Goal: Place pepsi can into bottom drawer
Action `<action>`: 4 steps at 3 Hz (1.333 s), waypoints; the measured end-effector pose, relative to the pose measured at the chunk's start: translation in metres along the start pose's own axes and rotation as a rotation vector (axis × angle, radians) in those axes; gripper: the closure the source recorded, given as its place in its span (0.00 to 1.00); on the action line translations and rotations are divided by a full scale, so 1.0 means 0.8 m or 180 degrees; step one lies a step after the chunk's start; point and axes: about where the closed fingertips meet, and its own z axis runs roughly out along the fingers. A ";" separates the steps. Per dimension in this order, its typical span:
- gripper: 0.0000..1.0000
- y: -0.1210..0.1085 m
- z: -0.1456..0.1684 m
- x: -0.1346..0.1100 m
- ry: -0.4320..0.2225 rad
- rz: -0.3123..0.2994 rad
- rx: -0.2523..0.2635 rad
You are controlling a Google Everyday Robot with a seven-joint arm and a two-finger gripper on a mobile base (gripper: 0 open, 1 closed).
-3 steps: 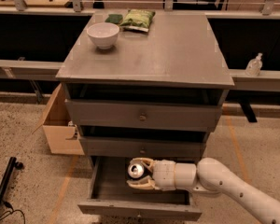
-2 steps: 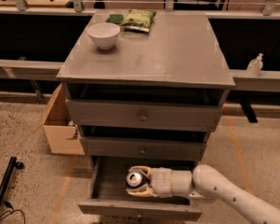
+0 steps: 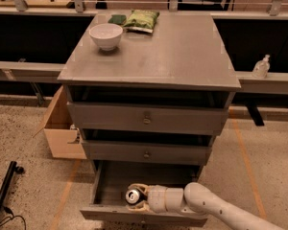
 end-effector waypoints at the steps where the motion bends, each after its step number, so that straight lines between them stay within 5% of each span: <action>1: 1.00 0.000 0.000 0.000 0.0000 0.0000 0.0000; 3: 1.00 -0.016 0.035 0.078 0.0238 -0.0175 -0.0125; 4: 1.00 -0.035 0.048 0.092 0.0220 -0.0271 -0.0124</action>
Offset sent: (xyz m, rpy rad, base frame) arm 0.0198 -0.0061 -0.0721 -0.1324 0.0073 -0.0014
